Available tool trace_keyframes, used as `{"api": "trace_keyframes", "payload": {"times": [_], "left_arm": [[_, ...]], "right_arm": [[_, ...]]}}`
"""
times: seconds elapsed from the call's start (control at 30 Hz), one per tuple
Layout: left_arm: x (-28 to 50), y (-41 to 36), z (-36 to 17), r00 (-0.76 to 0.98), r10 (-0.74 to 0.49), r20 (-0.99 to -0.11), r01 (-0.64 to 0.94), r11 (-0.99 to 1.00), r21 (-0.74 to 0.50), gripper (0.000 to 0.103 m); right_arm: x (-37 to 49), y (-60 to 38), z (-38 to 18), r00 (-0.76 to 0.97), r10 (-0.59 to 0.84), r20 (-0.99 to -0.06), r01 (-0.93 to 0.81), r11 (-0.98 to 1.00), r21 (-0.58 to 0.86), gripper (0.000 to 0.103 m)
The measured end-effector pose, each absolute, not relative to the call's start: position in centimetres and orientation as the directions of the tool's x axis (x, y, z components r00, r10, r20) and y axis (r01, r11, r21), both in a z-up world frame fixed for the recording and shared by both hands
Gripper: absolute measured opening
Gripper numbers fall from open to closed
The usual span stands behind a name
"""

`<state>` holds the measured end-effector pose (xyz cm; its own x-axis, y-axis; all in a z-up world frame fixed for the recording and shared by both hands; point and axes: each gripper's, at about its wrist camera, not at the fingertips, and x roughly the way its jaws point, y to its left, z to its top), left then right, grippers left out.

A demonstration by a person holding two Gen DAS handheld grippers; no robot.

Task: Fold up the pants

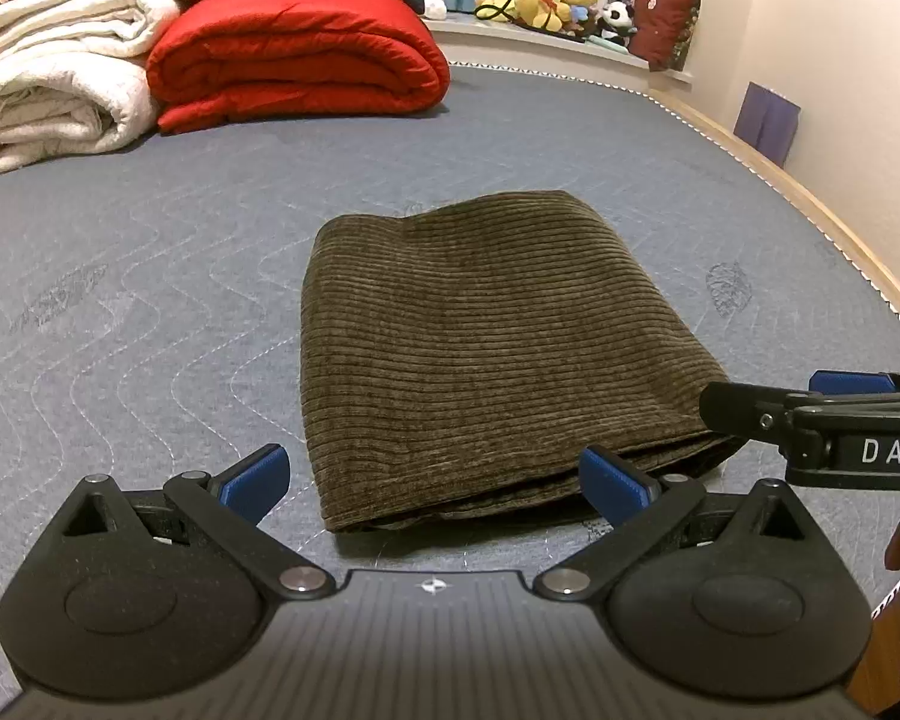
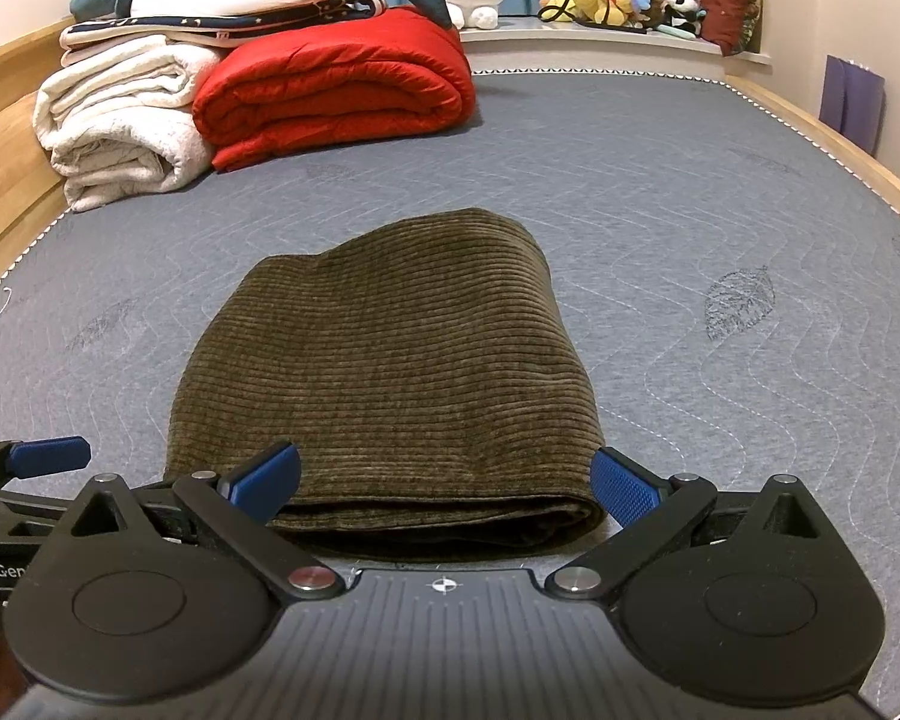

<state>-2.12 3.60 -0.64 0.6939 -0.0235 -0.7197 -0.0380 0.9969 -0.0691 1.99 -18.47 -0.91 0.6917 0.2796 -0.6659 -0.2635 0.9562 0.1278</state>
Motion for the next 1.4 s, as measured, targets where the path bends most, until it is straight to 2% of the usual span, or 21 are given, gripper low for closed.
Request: {"api": "trace_keyframes", "payload": {"times": [1.4], "left_arm": [[-2.09,3.60,-0.45,0.702,-0.034,-0.712,-0.019,0.998,-0.067,0.103]], "right_arm": [[1.98,-18.45,-0.95,0.692,0.280,-0.665,-0.265,0.956,0.127,0.102]]}}
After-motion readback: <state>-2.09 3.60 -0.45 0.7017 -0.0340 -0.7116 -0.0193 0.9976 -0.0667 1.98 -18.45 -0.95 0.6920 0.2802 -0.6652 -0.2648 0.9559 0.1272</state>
